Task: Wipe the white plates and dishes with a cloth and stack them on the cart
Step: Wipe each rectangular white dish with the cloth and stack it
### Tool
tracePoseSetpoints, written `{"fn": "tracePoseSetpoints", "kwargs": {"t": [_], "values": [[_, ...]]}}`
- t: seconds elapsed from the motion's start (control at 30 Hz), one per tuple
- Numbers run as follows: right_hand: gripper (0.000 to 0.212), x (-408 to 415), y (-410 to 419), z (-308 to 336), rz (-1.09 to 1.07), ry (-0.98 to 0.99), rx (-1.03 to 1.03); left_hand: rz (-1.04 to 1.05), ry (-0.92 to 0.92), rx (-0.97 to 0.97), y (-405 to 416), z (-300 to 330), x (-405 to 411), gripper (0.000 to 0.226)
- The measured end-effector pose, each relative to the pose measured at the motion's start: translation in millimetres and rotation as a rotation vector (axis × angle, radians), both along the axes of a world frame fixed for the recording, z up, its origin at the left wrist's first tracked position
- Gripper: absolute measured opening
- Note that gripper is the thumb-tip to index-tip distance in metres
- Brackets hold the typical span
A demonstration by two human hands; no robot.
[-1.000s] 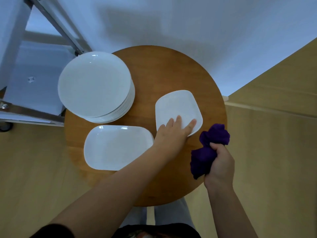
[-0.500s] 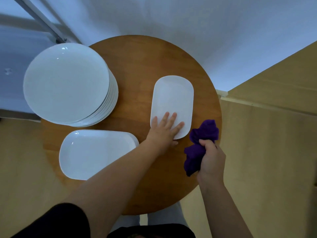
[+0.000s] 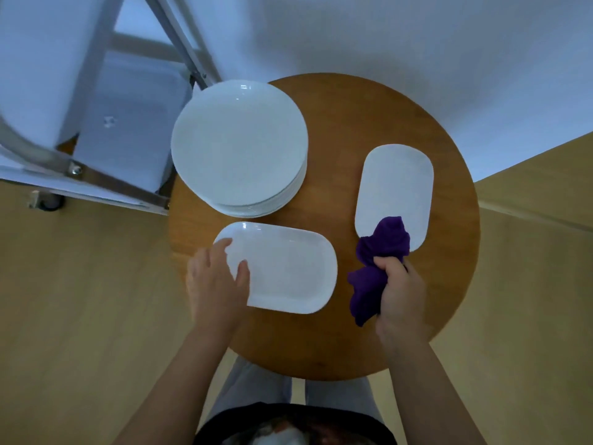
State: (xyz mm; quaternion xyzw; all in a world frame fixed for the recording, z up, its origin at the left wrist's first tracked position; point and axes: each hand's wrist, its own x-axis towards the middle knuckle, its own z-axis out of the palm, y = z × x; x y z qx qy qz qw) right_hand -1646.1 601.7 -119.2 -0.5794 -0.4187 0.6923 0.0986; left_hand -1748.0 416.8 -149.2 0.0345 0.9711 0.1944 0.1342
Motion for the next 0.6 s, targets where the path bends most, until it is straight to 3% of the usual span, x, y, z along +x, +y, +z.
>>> {"fn": "tracePoseSetpoints", "kwargs": {"t": [0.07, 0.13, 0.2, 0.4, 0.6], "values": [[0.019, -2, -18, 0, 0.000, -0.020, 0.000, 0.140, -0.114, -0.068, -24, -5, -14, 0.047], [0.014, -4, -35, 0, -0.004, -0.043, 0.007, 0.172, -0.197, -0.013, -35, -12, -26, 0.036], [0.012, -5, -50, 0, -0.004, -0.058, 0.026, 0.113, -0.221, 0.038, -38, -16, -32, 0.017], [0.010, -9, -77, 3, 0.006, -0.123, 0.140, -0.027, -0.205, 0.006, -44, -17, -39, 0.009], [0.010, -6, -90, 1, -0.012, -0.178, 0.205, 0.052, -0.246, 0.255, -48, -6, -33, 0.007]]}}
